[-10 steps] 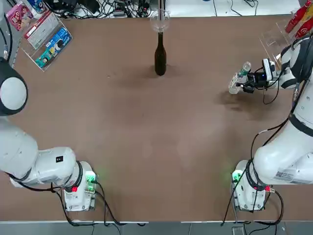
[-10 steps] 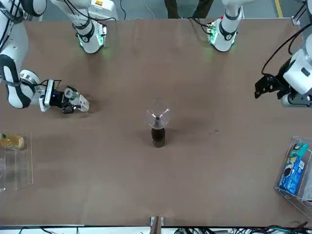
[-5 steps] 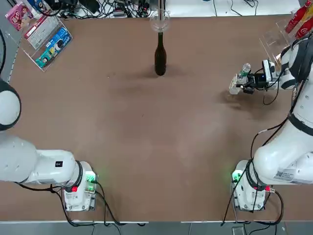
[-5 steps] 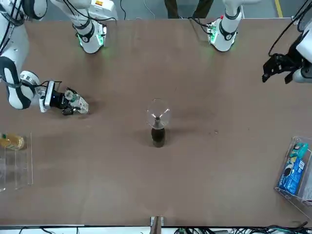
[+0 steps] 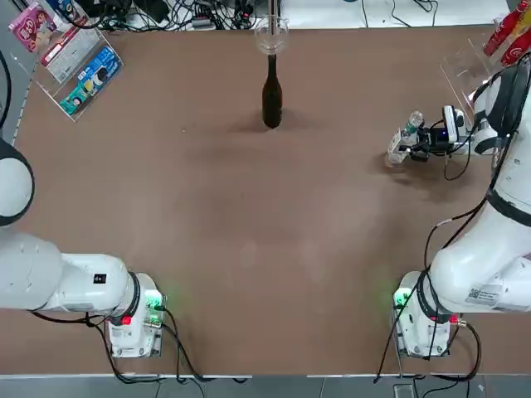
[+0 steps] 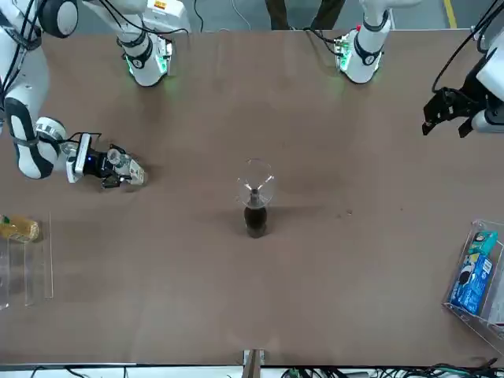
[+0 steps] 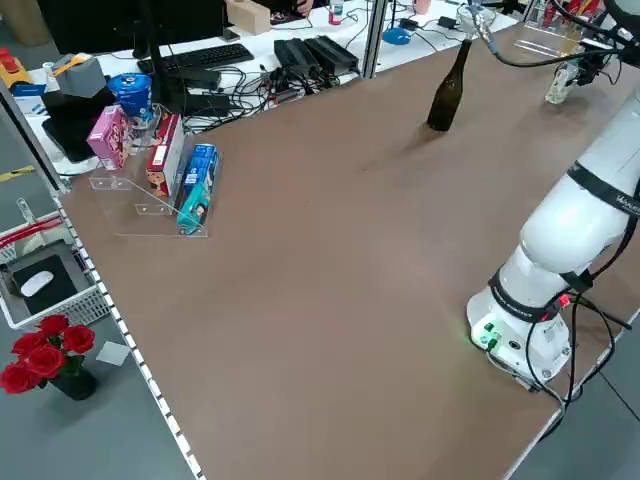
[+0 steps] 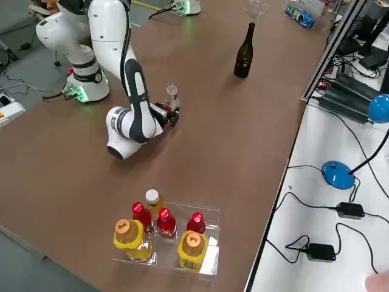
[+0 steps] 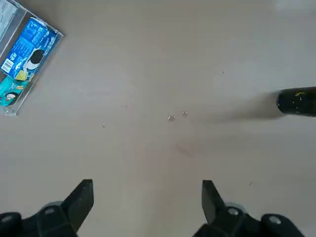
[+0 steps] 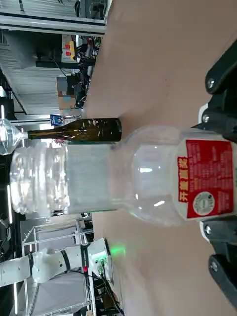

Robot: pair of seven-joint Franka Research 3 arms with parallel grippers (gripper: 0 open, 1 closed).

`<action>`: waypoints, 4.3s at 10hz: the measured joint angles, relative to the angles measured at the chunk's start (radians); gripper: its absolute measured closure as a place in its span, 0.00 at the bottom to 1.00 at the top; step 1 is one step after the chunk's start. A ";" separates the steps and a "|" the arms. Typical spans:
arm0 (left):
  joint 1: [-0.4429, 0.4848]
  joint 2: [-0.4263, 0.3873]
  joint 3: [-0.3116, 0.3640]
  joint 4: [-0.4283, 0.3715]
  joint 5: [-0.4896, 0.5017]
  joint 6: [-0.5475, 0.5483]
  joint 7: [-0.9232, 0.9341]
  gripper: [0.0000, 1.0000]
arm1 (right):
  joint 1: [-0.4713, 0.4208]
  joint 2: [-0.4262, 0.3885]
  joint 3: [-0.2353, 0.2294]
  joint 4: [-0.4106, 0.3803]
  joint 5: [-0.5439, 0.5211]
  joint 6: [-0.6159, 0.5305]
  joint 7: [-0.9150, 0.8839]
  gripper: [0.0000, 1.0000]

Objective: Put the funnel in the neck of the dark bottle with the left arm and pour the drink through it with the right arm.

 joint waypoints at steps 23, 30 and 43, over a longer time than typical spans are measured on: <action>-0.001 0.036 0.033 0.026 0.000 0.008 -0.068 0.02 | 0.011 0.052 -0.038 0.033 0.023 -0.004 -0.007 0.00; -0.001 0.036 0.032 0.026 0.000 0.008 -0.068 0.02 | 0.023 0.050 -0.205 0.033 -0.088 -0.085 0.032 0.00; -0.003 0.042 0.030 0.028 0.000 0.008 -0.075 0.02 | 0.086 -0.626 -0.162 0.214 -0.659 0.187 1.141 0.00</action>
